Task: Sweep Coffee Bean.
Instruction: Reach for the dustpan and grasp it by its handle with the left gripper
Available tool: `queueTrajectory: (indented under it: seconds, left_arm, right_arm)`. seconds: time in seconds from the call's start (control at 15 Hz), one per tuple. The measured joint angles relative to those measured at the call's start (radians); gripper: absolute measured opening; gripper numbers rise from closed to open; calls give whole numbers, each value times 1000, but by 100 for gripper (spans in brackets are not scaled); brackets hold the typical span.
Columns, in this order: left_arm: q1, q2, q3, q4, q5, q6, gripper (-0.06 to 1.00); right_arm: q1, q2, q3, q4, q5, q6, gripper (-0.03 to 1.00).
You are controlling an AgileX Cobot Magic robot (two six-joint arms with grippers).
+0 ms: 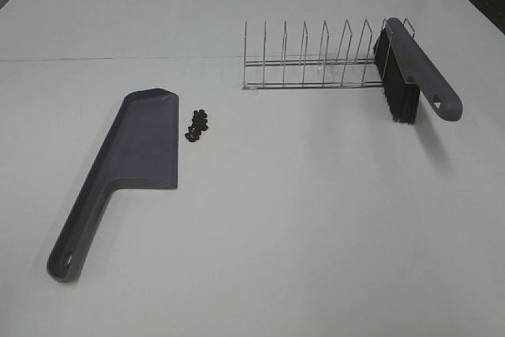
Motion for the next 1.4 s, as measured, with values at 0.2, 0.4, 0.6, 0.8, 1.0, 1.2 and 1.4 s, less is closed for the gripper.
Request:
queueTrajectory:
  seconds: [0.2,0.4,0.6,0.8,1.0,1.2,1.4]
  left_arm:
    - [0,0,0,0,0,0,64]
    - [0,0,0,0,0,0,64]
    - [0,0,0,0,0,0,64]
    - [0,0,0,0,0,0,64]
    - [0,0,0,0,0,0,64]
    - [0,0,0,0,0,0,64]
    - [0,0,0,0,0,0,64]
  right_arm:
    - [0,0,0,0,0,0,80]
    - [0,0,0,0,0,0,80]
    - [0,0,0,0,0,0,80]
    - [0,0,0,0,0,0,80]
    - [0,0,0,0,0,0,80]
    - [0,0,0,0,0,0,80]
    - [0,0,0,0,0,0,80]
